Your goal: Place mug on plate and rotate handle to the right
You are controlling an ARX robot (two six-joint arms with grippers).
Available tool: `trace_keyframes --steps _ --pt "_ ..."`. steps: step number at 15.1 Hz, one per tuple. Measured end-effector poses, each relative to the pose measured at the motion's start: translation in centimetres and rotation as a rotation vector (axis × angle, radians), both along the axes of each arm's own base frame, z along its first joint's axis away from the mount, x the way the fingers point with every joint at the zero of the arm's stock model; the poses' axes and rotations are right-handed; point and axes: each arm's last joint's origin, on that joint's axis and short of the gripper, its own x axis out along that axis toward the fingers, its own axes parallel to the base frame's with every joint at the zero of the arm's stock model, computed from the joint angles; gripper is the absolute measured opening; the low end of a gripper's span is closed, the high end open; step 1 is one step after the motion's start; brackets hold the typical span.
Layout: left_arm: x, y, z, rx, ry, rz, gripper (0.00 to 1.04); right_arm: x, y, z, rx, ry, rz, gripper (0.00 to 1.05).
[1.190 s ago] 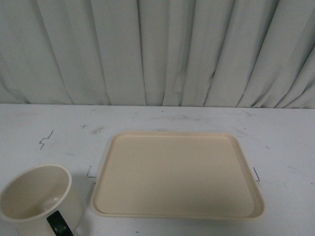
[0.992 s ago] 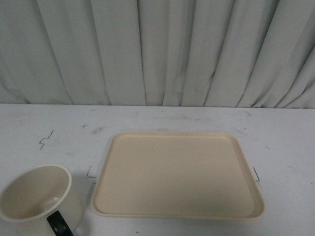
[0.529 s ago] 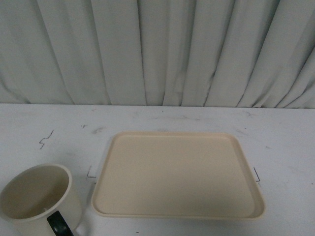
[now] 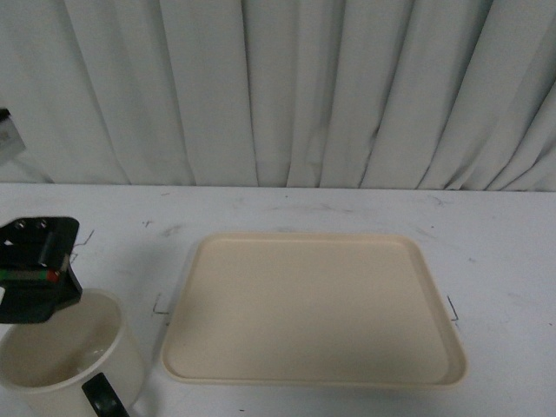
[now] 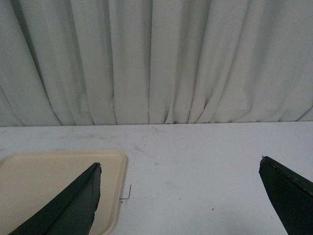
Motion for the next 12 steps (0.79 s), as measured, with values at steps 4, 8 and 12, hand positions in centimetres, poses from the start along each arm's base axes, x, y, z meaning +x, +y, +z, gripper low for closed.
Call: trace_keyframes --steps 4,8,12 --pt "1.6 0.3 -2.5 0.019 0.079 0.019 0.98 0.0 0.0 0.0 0.0 0.0 0.0 0.98" --pt "2.6 1.5 -4.2 0.043 0.109 0.072 0.98 0.0 0.0 0.0 0.0 0.0 0.0 0.98" --pt "2.9 1.6 -5.0 0.068 0.118 0.059 0.87 0.0 0.0 0.0 0.0 0.0 0.0 0.98"
